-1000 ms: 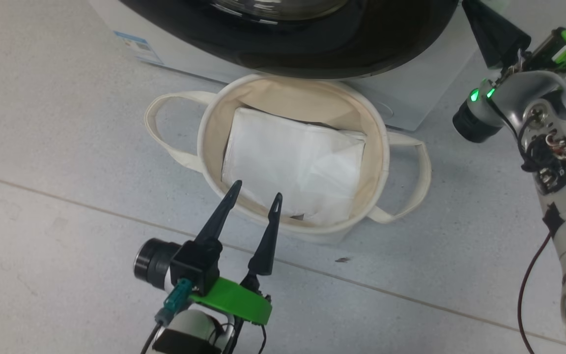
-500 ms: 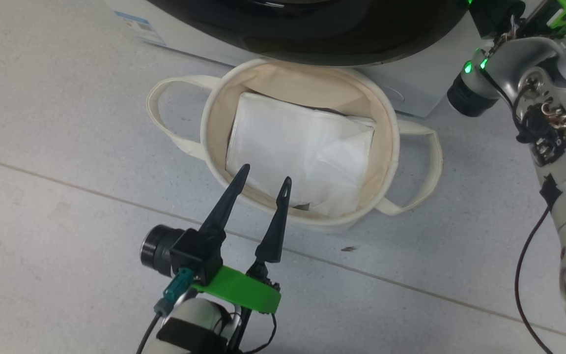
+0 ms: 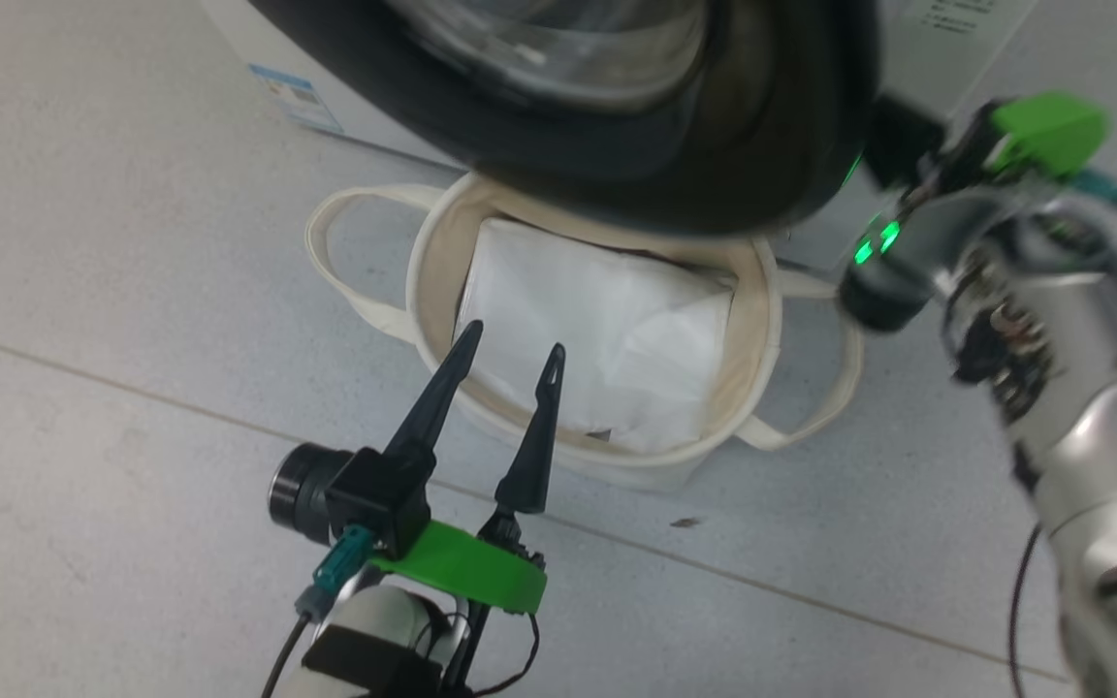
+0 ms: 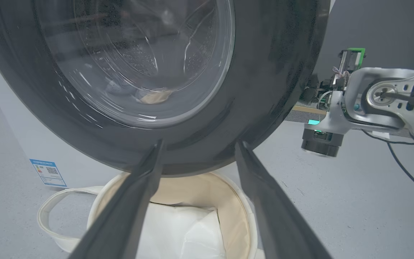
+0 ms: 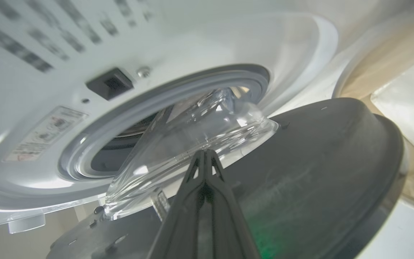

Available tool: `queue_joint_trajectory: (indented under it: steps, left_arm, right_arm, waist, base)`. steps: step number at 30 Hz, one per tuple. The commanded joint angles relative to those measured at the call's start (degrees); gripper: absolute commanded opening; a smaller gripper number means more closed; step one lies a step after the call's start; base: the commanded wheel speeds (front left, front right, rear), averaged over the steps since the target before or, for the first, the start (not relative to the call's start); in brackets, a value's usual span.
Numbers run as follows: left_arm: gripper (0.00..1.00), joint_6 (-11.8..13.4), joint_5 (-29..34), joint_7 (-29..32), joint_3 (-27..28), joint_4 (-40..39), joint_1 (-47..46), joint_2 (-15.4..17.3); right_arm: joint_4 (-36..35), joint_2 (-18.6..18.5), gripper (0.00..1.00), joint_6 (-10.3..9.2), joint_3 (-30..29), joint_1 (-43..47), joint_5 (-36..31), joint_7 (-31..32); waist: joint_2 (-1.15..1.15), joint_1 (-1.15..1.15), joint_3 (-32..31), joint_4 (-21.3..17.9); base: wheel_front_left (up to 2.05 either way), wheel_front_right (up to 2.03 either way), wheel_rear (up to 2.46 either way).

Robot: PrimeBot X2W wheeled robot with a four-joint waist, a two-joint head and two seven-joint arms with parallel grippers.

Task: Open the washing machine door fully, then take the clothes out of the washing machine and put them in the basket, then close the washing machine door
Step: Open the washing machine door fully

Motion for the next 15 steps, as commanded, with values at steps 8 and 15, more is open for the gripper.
queue_joint_trajectory:
  steps: [8, 15]
  left_arm:
    - [1.0, -0.68, 0.16, -0.69, 3.57, -0.59, 3.47, 0.24]
    - [1.0, -1.1, 0.26, -0.69, 4.91, -0.1, 5.18, 0.24]
  right_arm:
    - [-8.21, 5.94, 0.0, 0.0, 8.0, 10.71, 4.27, 3.07]
    - [-13.52, 5.97, 0.0, 0.0, 19.18, 15.82, 12.09, -0.88]
  waist:
    - [0.0, 0.0, -4.85, -0.17]
    - [0.0, 0.0, -7.48, 0.71]
  base:
    - [0.0, 0.0, 0.0]
    - [0.0, 0.0, 0.0]
